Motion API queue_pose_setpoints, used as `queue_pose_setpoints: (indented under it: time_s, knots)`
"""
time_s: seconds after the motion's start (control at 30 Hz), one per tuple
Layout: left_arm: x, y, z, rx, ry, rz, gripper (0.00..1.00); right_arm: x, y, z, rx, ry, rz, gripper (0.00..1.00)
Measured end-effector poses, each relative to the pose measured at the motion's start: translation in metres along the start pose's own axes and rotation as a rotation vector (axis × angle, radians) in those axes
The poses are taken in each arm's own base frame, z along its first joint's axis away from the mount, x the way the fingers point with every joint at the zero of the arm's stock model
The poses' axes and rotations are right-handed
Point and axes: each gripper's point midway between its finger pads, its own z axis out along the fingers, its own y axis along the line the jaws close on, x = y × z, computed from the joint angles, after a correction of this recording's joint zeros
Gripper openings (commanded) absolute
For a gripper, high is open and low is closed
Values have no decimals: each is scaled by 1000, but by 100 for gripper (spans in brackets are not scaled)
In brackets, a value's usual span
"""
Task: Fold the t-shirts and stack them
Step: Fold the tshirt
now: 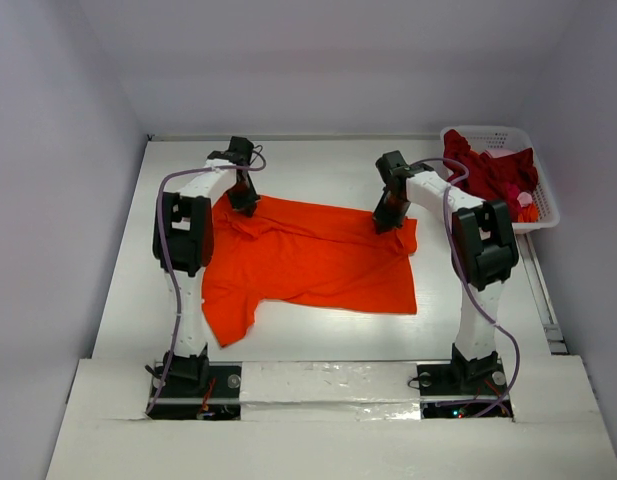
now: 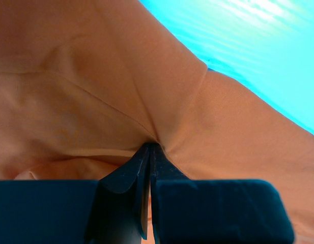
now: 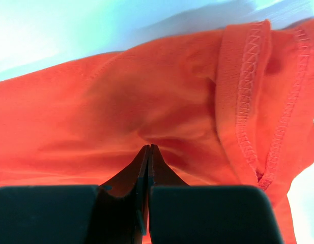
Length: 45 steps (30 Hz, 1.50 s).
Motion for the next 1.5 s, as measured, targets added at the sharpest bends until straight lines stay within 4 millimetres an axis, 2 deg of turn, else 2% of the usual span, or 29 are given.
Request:
queue_pose_setpoints:
  time_s: [0.1,0.27,0.83,1.1,1.33,1.5]
  knots:
    - [-3,-1,1,1,-2,-1,0,2,3,2,-10,13,2,0]
    - [-5,-4,4,7,0,-1,0,10,4,15,-13,60,5,0]
    - [-5,-5,5,22,7,-6,0,9,15,17,-38,89,12,0]
    - [-4,-5,5,23,8,-6,0,-8,22,18,-33,74,29,0]
    - [-5,-5,4,24,8,-6,0,-39,4,16,-10,37,91,0]
    - [-6,-7,5,22,12,-6,0,-57,-12,23,21,21,132,0]
